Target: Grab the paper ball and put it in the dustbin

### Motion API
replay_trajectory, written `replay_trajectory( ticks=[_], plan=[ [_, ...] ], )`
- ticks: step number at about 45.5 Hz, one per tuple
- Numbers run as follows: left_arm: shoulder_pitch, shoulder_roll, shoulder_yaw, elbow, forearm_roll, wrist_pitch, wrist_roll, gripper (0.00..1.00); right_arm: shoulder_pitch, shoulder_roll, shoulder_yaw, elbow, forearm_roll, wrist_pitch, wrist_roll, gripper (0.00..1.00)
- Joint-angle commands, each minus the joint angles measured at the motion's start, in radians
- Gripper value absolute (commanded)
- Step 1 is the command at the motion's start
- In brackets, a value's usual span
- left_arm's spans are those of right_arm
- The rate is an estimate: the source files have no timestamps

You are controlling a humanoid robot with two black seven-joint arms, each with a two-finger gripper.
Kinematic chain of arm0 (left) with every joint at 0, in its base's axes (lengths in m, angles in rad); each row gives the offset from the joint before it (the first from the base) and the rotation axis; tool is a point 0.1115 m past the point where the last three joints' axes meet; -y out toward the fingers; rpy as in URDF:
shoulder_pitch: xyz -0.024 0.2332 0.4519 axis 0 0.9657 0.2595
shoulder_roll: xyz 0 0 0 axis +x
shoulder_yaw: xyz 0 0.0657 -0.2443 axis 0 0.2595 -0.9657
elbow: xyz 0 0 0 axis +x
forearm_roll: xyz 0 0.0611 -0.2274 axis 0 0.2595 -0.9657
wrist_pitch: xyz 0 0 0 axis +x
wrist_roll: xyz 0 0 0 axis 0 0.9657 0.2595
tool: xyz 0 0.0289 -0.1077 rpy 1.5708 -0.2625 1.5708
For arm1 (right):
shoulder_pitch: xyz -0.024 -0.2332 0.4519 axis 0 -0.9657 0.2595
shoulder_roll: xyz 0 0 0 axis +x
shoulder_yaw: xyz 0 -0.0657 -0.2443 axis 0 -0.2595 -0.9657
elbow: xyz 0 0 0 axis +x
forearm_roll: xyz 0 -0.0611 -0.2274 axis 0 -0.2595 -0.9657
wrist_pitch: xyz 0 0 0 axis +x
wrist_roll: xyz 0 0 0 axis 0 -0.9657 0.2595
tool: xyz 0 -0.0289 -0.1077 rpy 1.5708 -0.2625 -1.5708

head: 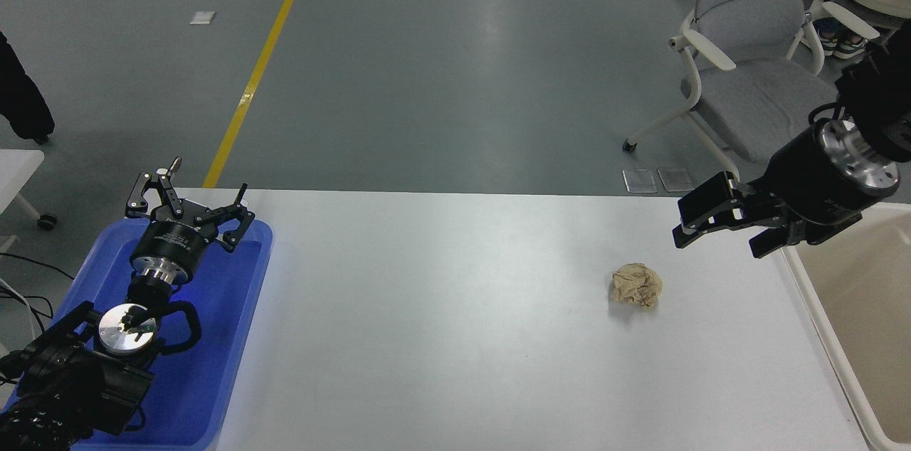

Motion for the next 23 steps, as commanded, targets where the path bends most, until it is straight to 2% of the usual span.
replay_trajectory(
  ticks=[1, 23],
  plan=[
    [0.000, 0.000, -0.003, 0.000, -0.003, 0.000, 0.000, 1.00, -0.001, 0.000, 0.000, 0.000, 0.000, 0.000, 0.000, 1.00],
    [0.000, 0.000, -0.003, 0.000, -0.002, 0.000, 0.000, 1.00, -0.006, 0.003, 0.005, -0.006, 0.000, -0.003, 0.000, 1.00]
  ],
)
